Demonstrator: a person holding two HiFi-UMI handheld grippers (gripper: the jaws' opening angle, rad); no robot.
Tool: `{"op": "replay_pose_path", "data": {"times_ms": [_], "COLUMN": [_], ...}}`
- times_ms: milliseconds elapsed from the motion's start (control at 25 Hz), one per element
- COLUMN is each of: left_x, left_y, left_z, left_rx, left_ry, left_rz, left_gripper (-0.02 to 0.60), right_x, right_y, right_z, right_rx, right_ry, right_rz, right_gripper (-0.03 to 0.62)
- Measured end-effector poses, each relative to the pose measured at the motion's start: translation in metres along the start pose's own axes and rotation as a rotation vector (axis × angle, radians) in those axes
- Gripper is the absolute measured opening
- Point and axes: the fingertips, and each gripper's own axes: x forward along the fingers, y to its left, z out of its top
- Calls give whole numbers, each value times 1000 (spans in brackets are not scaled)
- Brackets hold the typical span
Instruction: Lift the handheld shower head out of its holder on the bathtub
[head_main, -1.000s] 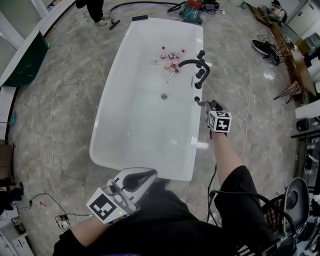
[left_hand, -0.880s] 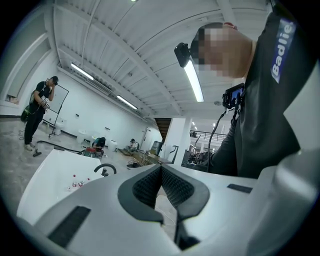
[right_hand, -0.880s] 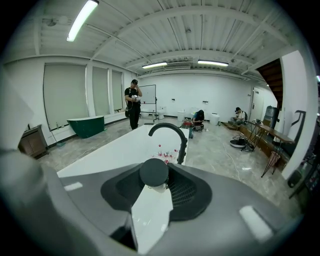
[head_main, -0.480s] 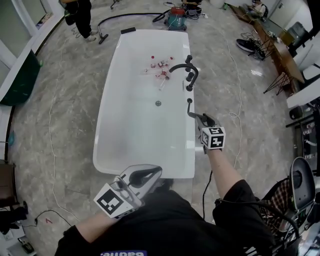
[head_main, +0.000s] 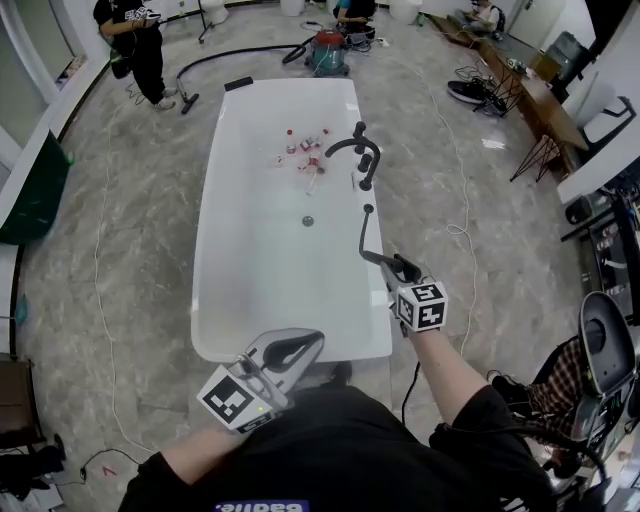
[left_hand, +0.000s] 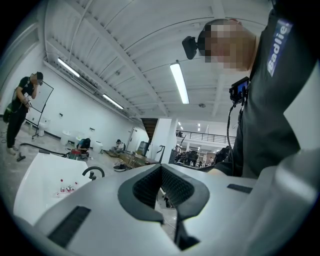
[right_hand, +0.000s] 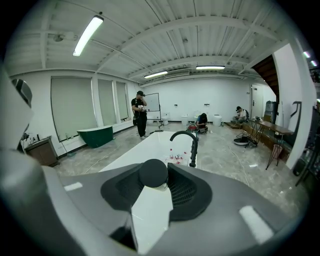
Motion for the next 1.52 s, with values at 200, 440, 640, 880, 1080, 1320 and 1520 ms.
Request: {"op": "replay_pose_path", "data": {"times_ms": [200, 440, 640, 880, 1080, 1320, 1520], "left_x": [-1, 0, 5, 15, 17, 24, 24], "left_y": [-3, -16, -22, -24, -18, -25, -29], "left_z": [-4, -3, -1, 5, 7, 7, 5], "left_rx": [1, 13, 19, 25, 33, 27, 30], "left_ry": [1, 12, 12, 1, -1, 7, 15], "left_rz": [-33, -57, -73, -81, -72, -84, -90], "left_gripper": [0, 0, 0, 0, 0, 0, 0], "right_x": [-28, -66, -94, -119, -130, -144, -158], "right_y": [38, 73, 97, 120, 146, 171, 176], "right_z": [5, 7, 14, 22, 34, 42, 51], "right_rx": [-20, -13, -1, -15, -31, -38, -53], "right_ry": [-23, -49, -65, -77, -100, -121, -152], "right_rz": [40, 85, 121, 160, 201, 249, 240], "right_gripper": [132, 131, 132, 132, 132, 132, 132]}}
